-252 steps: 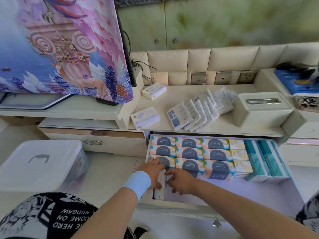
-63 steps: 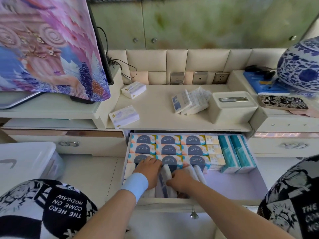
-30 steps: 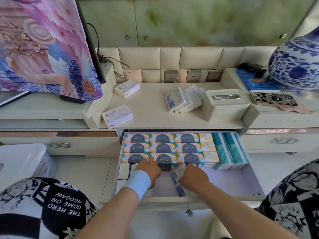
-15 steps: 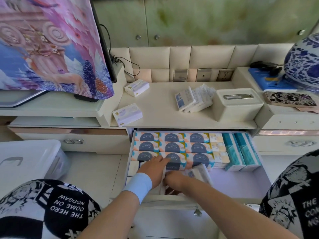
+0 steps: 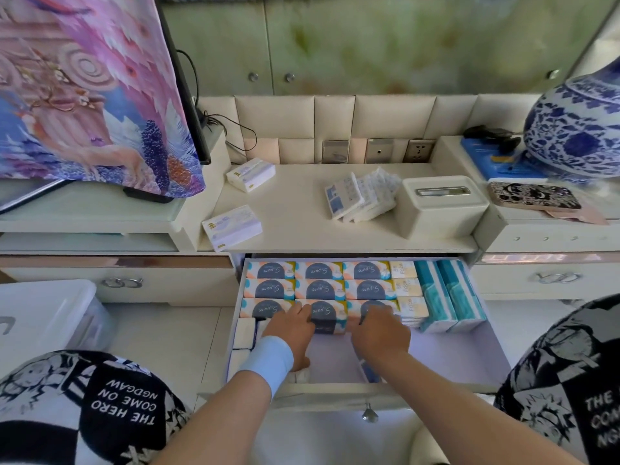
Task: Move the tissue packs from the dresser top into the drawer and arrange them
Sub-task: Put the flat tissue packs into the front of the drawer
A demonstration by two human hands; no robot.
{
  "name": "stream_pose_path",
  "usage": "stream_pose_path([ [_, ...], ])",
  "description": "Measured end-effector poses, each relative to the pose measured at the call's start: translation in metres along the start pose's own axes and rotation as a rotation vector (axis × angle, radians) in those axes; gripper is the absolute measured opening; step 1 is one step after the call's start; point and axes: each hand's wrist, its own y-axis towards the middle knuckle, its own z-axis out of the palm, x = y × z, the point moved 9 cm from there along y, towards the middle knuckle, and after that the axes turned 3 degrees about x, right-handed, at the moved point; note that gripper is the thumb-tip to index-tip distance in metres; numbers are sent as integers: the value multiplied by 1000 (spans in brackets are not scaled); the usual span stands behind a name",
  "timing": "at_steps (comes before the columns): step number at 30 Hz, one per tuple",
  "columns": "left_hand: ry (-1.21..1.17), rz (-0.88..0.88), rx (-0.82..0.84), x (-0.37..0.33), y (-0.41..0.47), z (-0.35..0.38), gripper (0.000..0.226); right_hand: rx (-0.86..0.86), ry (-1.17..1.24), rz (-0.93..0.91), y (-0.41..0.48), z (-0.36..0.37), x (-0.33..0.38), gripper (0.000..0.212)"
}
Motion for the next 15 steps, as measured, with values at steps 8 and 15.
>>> stream_pose_path([
  [8, 61, 92, 84, -16, 12, 11, 49, 289, 92, 154, -3, 28, -35, 71],
  [15, -113, 50, 14, -2, 7, 7, 64, 546, 103, 45, -15, 49, 6, 48],
])
